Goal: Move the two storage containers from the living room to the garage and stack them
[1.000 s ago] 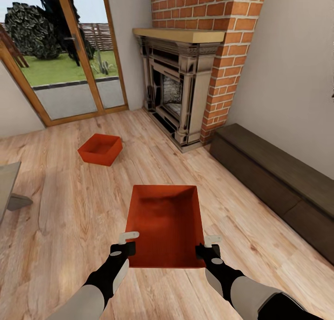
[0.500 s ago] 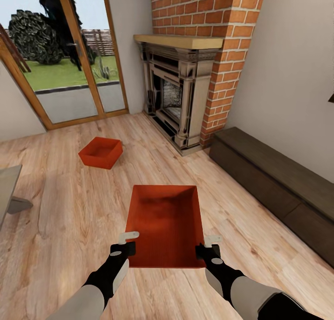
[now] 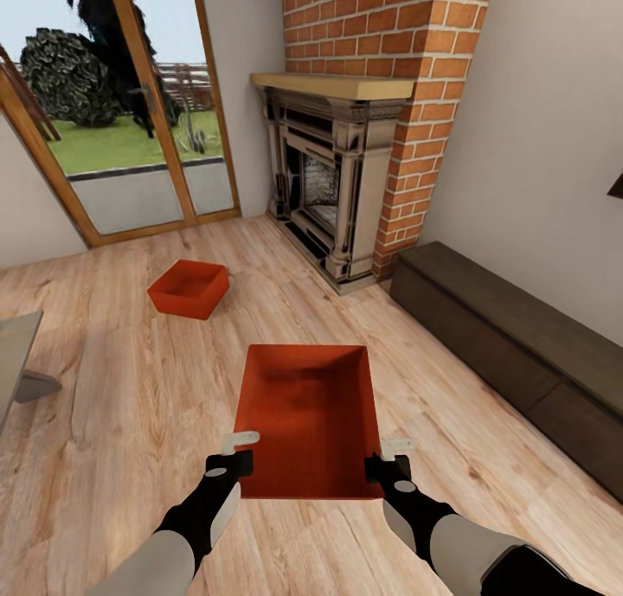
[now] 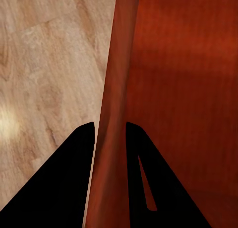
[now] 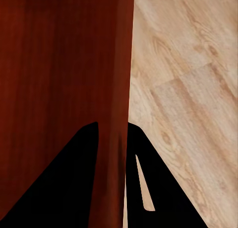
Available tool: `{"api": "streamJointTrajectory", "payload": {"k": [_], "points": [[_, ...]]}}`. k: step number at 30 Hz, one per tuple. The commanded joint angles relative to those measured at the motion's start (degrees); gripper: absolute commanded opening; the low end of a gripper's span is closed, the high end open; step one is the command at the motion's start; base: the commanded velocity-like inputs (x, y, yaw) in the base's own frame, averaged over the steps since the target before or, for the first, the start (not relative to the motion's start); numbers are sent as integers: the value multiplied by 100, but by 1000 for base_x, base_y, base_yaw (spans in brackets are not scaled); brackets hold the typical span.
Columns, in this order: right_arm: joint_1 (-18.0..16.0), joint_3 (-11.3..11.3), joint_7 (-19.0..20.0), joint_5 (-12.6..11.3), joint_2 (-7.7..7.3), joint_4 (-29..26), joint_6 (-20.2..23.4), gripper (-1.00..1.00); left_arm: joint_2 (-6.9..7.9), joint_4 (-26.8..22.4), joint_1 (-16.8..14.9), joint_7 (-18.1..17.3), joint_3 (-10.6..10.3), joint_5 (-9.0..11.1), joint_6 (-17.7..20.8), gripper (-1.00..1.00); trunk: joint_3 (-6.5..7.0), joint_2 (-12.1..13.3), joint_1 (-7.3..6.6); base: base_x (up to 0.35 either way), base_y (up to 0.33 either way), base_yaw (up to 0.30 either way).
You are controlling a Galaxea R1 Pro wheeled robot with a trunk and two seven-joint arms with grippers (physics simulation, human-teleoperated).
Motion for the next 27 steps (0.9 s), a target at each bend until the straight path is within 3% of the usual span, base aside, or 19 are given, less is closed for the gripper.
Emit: {"api": "streamJointTrajectory", "payload": {"k": [1,22,27], "points": [[-4,-164,-41,-99,-11,100,-47,-100,0,-30,-4,141,98,-127,46,-100,14,38,-22,0,0,0],[-4,-164,-37,-99,-11,102,-45,-100,0,-30,-4,141,100,-127,46,-100,392,880,-483,0,0,0],[-4,-164,-38,-99,-11,103,-46,-100,0,-30,-4,141,94,-127,46,-100,406,880,-483,0,0,0]]}}
